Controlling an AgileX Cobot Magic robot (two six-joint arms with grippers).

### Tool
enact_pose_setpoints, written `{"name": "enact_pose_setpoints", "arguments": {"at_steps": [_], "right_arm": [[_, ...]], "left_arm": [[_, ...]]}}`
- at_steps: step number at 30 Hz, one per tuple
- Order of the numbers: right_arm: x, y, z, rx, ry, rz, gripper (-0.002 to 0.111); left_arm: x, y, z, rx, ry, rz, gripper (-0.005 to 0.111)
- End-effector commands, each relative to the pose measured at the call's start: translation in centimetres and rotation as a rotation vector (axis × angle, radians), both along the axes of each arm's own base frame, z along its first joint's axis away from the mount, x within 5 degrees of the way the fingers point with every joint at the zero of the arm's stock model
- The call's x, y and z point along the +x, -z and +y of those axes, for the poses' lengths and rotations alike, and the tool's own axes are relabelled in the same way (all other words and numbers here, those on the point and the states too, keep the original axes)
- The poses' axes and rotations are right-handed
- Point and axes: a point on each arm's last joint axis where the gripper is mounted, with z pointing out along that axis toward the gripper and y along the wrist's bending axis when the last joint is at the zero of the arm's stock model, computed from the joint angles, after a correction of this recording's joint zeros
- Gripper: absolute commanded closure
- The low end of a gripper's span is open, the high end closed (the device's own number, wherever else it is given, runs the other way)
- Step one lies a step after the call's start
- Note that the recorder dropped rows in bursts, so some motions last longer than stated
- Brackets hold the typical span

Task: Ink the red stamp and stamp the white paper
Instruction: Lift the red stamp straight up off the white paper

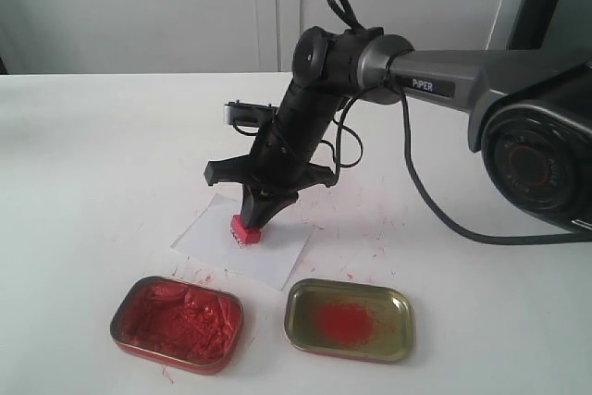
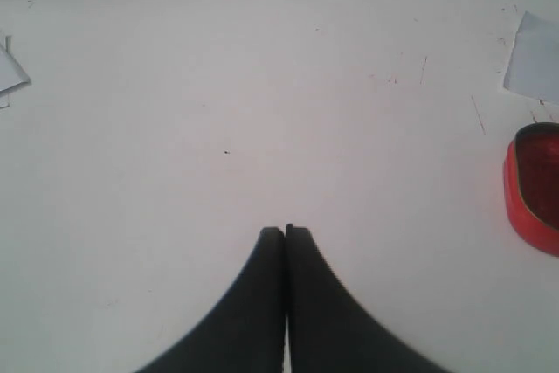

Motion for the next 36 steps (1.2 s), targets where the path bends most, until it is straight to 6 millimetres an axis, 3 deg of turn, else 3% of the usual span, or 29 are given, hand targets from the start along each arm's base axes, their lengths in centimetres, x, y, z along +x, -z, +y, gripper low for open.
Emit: {"name": "enact_pose_setpoints", "arguments": {"at_steps": [1,22,36], "right_arm": [[0.1,0.4,-0.2,-0.013,-0.014,-0.005,0.108],[-1.0,-7.9,-0.8,0.065,-0.008,-0.142,0.108],[-2.2,-10.8,-1.4,0.079,-0.033,-0.143,0.108]], "left_arm": [[0.0,0.2,0.0,-0.012,-0.003,0.006,0.107],[0.0,0.2,0.0,-0.012,-0.003,0.006,0.107],[0.0,0.2,0.0,-0.012,-0.003,0.006,0.107]]}}
